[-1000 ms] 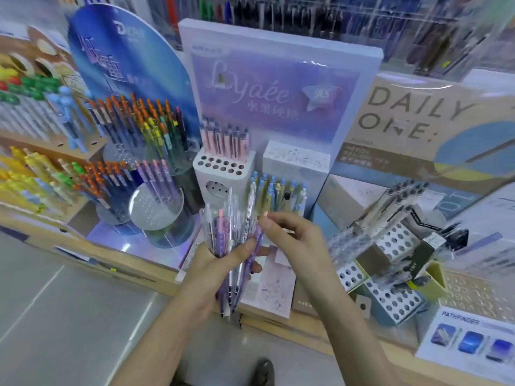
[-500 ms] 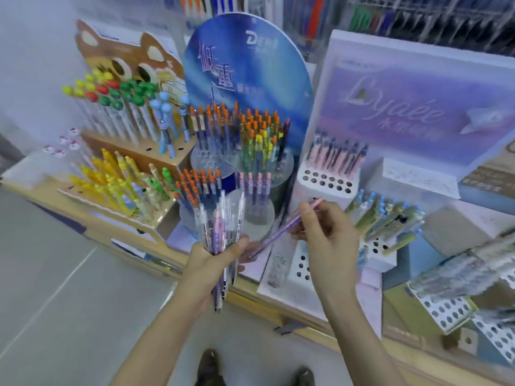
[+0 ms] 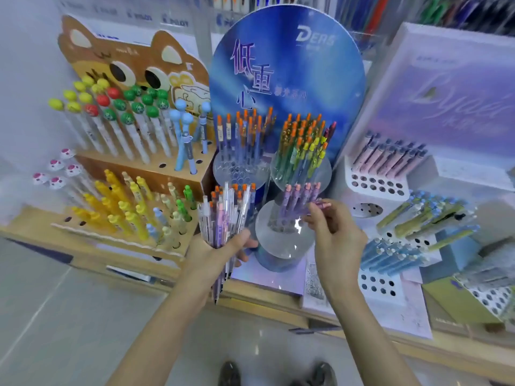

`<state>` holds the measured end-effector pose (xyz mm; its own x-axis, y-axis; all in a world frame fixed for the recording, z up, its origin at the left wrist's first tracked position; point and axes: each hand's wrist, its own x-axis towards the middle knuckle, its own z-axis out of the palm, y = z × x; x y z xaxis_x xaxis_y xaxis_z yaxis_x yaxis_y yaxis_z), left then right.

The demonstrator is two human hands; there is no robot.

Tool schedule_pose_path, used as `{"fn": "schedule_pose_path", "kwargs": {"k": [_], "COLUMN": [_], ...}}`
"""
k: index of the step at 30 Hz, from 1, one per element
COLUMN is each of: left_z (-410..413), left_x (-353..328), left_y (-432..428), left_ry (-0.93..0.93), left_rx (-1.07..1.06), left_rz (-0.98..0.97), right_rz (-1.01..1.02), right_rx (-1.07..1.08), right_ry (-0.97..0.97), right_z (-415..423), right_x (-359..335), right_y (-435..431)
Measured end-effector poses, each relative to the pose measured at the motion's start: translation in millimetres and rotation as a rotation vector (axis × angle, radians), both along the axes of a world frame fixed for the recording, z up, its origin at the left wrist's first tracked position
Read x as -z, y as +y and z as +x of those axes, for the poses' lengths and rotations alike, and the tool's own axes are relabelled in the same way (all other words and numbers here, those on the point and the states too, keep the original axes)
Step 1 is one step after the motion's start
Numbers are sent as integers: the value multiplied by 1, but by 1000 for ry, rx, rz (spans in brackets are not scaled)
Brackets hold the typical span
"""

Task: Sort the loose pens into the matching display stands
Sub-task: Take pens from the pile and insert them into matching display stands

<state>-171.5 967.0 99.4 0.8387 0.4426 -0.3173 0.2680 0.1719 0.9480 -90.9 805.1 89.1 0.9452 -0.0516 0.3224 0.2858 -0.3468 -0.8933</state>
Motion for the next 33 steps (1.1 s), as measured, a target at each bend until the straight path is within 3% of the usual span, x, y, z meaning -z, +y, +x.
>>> {"fn": "schedule_pose_path", "kwargs": {"k": [10,21,26,30,33], "left_z": [0,9,14,20,21], "left_x": [1,-8,-12,-14,-17], "left_y": [17,16,25,39,49], "left_ry": [8,11,2,-24,-43], "left_rx": [32,-5,4,81,165], "left_rz": [-27,-55,-74,-80,-84], "right_rz": [-73,-216,-234,-149,-145], "right_rx": [12,65,13,116,231], "right_ry": [2,-177,-98,51,26], "right_z": [-2,3,1,7,6], "right_x": [12,15,24,27,29], "right_y": [24,26,41,55,66]}}
